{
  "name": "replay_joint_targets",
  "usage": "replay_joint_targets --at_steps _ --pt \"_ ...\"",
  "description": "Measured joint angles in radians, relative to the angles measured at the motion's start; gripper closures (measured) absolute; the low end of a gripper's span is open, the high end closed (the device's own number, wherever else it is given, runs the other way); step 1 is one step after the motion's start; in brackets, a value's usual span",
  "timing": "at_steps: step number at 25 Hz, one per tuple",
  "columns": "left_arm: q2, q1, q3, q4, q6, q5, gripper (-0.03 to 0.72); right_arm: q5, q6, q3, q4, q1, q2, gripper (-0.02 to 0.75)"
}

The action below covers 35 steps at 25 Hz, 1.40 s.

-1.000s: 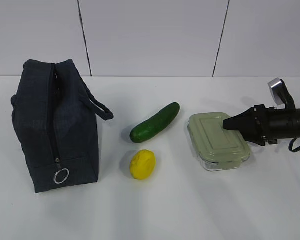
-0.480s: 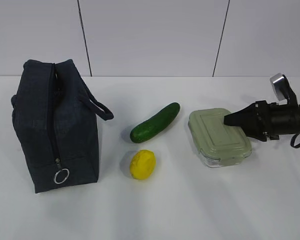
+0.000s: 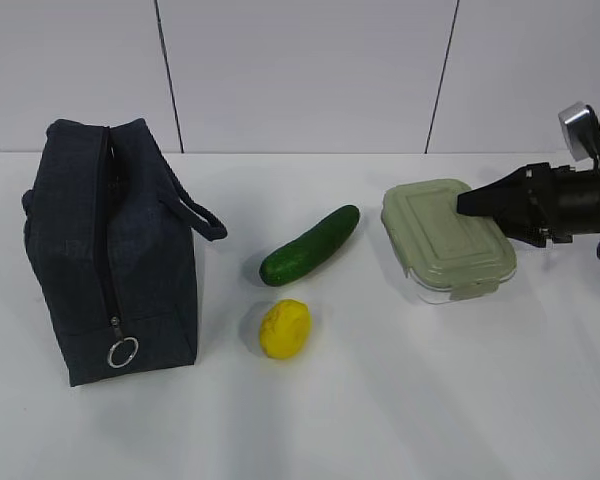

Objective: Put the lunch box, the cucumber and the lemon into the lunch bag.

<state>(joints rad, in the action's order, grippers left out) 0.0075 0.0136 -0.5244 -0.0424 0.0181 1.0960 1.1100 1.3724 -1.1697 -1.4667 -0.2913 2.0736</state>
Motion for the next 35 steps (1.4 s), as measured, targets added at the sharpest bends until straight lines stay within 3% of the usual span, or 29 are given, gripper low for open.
replay_joint_targets --at_steps 7,22,31,35 --pt "0.000 0.000 0.000 0.000 0.000 0.000 0.448 0.007 -0.113 0.000 0.015 0.000 -0.101 0.305" --pt "0.000 0.000 0.000 0.000 0.000 0.000 0.448 0.024 -0.388 0.004 0.200 0.000 -0.344 0.305" --pt "0.000 0.000 0.000 0.000 0.000 0.000 0.448 0.030 -0.448 0.008 0.225 0.000 -0.379 0.305" --pt "0.007 0.000 0.000 -0.051 0.000 0.000 0.436 0.030 -0.453 0.008 0.225 0.000 -0.379 0.305"
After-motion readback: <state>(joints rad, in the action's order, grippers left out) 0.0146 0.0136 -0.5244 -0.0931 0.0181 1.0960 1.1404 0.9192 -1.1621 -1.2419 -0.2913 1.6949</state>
